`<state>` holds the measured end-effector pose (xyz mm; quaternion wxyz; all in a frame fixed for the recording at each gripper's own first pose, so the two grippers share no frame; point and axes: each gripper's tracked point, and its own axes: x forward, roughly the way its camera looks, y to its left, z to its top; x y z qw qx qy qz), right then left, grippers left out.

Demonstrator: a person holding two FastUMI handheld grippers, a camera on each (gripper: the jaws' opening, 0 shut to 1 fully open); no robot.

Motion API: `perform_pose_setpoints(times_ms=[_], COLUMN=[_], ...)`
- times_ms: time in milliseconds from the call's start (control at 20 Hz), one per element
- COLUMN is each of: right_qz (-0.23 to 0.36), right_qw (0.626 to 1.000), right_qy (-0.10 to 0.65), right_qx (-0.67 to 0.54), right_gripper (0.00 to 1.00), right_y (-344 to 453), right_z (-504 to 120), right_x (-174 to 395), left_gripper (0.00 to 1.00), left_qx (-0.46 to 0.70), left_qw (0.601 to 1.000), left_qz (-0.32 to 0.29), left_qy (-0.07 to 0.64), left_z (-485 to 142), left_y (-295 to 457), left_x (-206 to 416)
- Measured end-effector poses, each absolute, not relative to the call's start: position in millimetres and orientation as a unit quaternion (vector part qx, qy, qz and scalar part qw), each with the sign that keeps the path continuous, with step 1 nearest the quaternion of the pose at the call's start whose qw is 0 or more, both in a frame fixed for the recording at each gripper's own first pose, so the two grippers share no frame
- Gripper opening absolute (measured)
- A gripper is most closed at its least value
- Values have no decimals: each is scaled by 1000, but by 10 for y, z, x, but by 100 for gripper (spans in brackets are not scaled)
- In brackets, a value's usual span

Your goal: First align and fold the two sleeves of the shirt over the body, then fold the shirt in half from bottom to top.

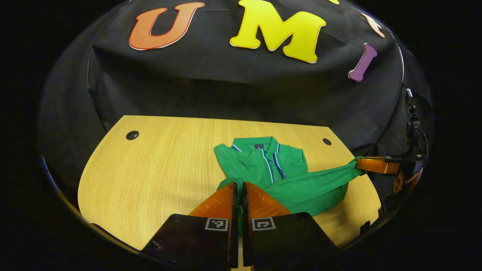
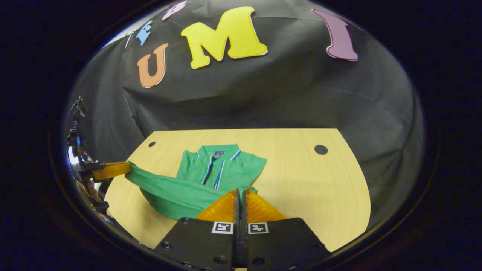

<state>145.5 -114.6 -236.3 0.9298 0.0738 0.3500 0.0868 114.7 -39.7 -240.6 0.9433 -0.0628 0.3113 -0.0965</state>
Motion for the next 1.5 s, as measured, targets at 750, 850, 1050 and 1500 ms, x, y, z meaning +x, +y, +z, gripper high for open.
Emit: perform_pose_setpoints(times_ms=[750,850,1050,1500], right_qz=[96,93,86,29], right_qw=[943,945,944,972], right_qy=[313,309,315,233], right_qx=[57,57,38,27], right_gripper=[0,0,19,95], right_y=[-1046,-1062,-1108,-1239], right_z=[-2304,-2354,-2535,-1904], right_x=[3182,3325,3382,3334], left_gripper=[10,10,43,100], left_qx=[-90,-83,-37,-36], left_qw=[957,960,962,973], left_qz=[-51,-39,-20,7], left_qy=[272,264,271,229], left_z=[-2539,-2578,-2729,-2219], left_y=[-263,-222,-166,-77], left_x=[2739,2881,3016,2811])
